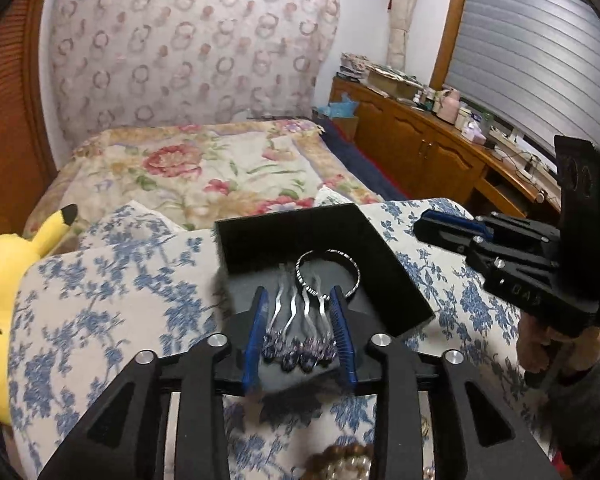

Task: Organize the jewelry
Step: 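Lower the hairpins into the black box and open the left gripper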

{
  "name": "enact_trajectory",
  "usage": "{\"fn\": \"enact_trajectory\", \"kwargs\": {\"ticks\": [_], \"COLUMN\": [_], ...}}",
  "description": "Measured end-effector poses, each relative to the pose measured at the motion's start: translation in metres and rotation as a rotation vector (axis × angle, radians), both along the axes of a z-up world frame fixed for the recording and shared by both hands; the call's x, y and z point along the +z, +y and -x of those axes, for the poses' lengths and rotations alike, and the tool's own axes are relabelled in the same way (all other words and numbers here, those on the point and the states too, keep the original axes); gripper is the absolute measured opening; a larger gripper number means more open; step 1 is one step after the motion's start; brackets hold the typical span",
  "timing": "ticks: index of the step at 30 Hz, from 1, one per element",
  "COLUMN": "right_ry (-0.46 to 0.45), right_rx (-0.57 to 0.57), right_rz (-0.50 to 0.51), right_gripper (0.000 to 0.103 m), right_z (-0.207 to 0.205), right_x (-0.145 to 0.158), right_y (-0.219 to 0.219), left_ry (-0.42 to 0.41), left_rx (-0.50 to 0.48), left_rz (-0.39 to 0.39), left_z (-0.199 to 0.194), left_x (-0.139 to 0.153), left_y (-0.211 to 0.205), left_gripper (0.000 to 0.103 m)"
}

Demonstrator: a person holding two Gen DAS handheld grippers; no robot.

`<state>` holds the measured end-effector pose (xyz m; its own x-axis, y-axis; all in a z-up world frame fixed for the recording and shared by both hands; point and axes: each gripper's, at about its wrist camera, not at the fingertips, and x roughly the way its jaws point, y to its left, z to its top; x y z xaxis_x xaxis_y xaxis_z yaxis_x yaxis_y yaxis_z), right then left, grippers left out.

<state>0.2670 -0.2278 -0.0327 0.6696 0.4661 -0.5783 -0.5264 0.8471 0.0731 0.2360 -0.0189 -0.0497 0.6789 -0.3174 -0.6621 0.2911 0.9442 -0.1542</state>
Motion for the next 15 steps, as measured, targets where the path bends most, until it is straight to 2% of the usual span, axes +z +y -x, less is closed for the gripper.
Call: {"fn": "enact_trajectory", "kwargs": {"ticks": [8,15], "right_ry": [-0.030,0.013], "right_rx": [0.012,0.000], "right_rz": [0.027,0.040], "right_gripper": [0.018,0.019], "right_z": [0.040,0.086], "right_x": [0.010,-0.009], "right_y": [-0.001,-0.007], "left_ry": [0.011,0.028], "left_rx": [0.061,0.079], "left_rz": [-0.027,-0.044], "left_z": [0.044,0.089], "left_x": [-0.007,-0.021], "left_y": [0.024,0.036], "left_gripper": [0.038,0.038]}}
